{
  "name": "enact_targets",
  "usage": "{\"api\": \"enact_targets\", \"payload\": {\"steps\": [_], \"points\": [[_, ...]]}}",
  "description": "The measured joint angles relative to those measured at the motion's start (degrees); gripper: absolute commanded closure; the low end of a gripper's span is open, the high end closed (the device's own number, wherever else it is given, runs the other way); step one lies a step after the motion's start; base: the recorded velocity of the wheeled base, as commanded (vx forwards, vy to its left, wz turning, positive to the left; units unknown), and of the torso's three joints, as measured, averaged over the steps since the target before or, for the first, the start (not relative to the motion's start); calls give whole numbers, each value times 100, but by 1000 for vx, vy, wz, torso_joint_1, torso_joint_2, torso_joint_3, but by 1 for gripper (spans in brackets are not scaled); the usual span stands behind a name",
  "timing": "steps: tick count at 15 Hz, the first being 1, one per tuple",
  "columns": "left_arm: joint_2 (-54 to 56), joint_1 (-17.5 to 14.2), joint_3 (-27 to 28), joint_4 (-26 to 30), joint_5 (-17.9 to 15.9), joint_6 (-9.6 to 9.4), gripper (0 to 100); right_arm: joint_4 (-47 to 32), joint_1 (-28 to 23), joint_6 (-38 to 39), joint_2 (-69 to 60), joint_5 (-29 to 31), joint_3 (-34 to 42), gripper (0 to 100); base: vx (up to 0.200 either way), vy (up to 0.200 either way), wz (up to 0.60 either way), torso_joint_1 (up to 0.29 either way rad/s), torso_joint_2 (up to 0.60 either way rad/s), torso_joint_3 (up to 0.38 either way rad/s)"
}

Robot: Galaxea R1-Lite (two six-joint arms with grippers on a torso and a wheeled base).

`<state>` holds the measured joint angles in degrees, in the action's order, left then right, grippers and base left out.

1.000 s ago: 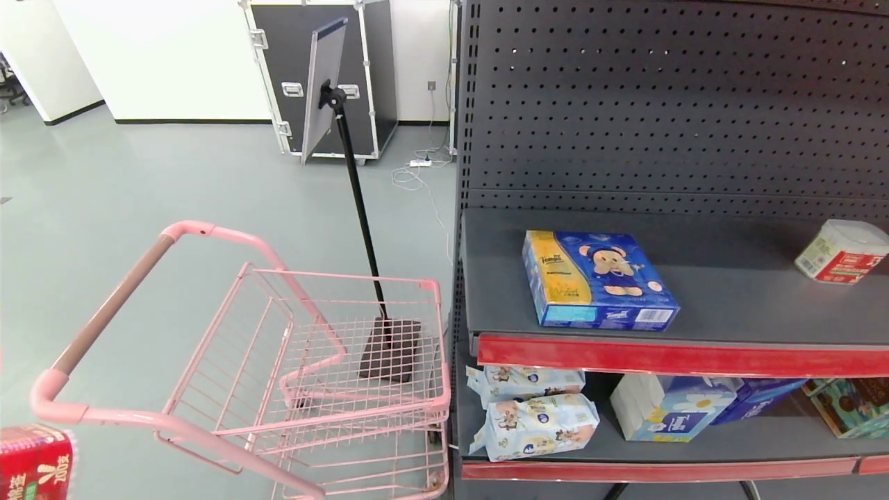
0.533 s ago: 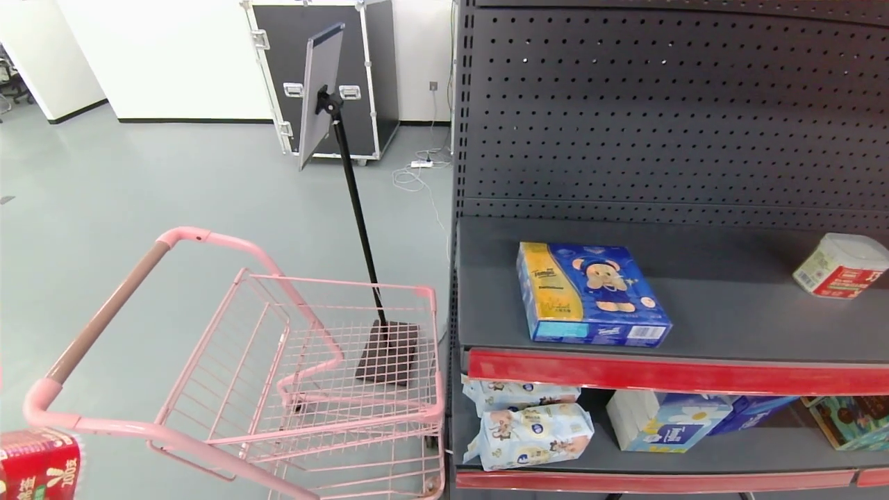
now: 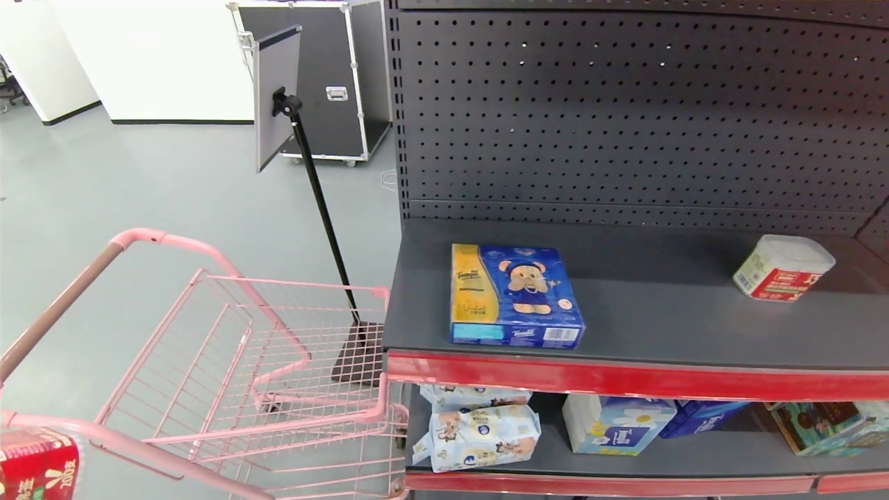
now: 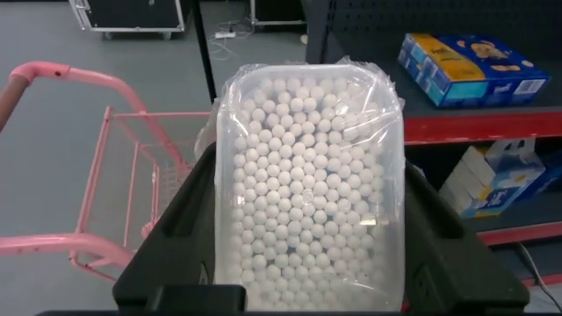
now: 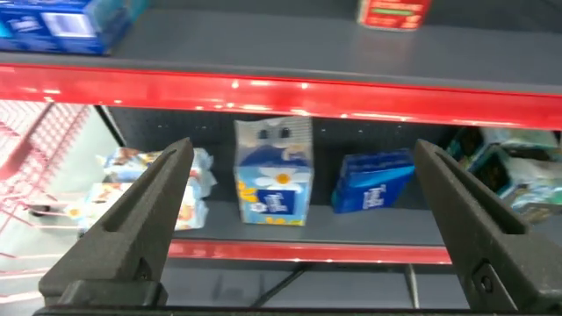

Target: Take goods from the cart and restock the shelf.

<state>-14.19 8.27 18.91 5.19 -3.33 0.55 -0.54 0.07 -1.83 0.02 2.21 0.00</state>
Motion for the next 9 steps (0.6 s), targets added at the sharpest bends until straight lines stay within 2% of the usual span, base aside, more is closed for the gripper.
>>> {"api": "enact_targets", "payload": {"steps": [9], "points": [[-77, 55, 55, -9, -1, -106, 100, 0, 0, 6, 0, 0, 0, 0, 0, -200, 0, 3, 1, 2]]}}
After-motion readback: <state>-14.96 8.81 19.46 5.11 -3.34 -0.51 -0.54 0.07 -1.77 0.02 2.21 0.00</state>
